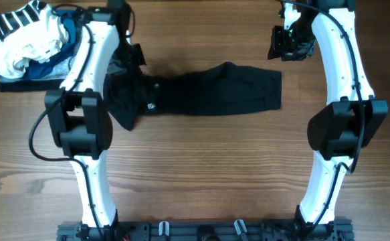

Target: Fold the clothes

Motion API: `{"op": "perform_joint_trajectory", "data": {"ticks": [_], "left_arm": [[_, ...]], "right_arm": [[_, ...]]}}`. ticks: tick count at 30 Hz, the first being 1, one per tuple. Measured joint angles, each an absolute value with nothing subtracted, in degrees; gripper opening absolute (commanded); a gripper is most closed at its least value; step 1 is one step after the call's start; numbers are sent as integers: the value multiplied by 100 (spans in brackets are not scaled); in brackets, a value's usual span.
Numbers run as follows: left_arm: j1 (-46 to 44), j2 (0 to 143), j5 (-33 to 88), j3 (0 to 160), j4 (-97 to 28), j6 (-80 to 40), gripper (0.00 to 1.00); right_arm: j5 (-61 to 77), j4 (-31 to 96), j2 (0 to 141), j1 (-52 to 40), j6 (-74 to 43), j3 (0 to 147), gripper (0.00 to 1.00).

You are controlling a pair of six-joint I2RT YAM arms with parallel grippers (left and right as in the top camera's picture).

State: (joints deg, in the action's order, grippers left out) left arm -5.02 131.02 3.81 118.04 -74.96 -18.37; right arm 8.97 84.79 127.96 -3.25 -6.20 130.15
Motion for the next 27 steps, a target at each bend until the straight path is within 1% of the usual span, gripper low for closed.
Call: {"op": "perform_joint_trajectory", "data": {"ticks": [5,10,12,13,14,15,16,17,22,24,25,27], "left_arm": [[-113,13102,401,11804,-6862,-1839,4],[-145,13102,351,11804,-6357,-1841,4],[-176,13102,290,11804,-6298,-1841,72],[-178,13102,285,11804,-6311,-1839,91],[-176,13102,283,11806,-6355,-1839,91],[-176,13102,270,11808,-6451,-1839,100],[-176,13102,268,11808,-6576,-1841,100],[-180,13102,270,11808,-6650,-1865,100],[-266,13102,270,11808,-6523,-1874,100],[-320,13102,270,11810,-6407,-1874,100],[-342,13102,270,11810,-6390,-1874,100],[-427,13102,272,11819,-6423,-1874,100]], "right_arm": [[897,8479,12796,-322,-620,13015,39],[906,8490,12796,-322,-620,13015,38],[926,8506,12796,-322,-620,13015,51],[932,8508,12796,-322,-609,13015,52],[943,8508,12796,-322,-596,13015,53],[950,8506,12796,-325,-615,13015,66],[950,8506,12796,-322,-620,13015,84],[954,8503,12796,-322,-602,13015,87],[989,8348,12796,-322,-596,13015,85],[998,8294,12796,-322,-598,13013,82],[1020,8241,12796,-322,-598,12999,82],[1096,8141,12807,-322,-596,12905,87]]}}
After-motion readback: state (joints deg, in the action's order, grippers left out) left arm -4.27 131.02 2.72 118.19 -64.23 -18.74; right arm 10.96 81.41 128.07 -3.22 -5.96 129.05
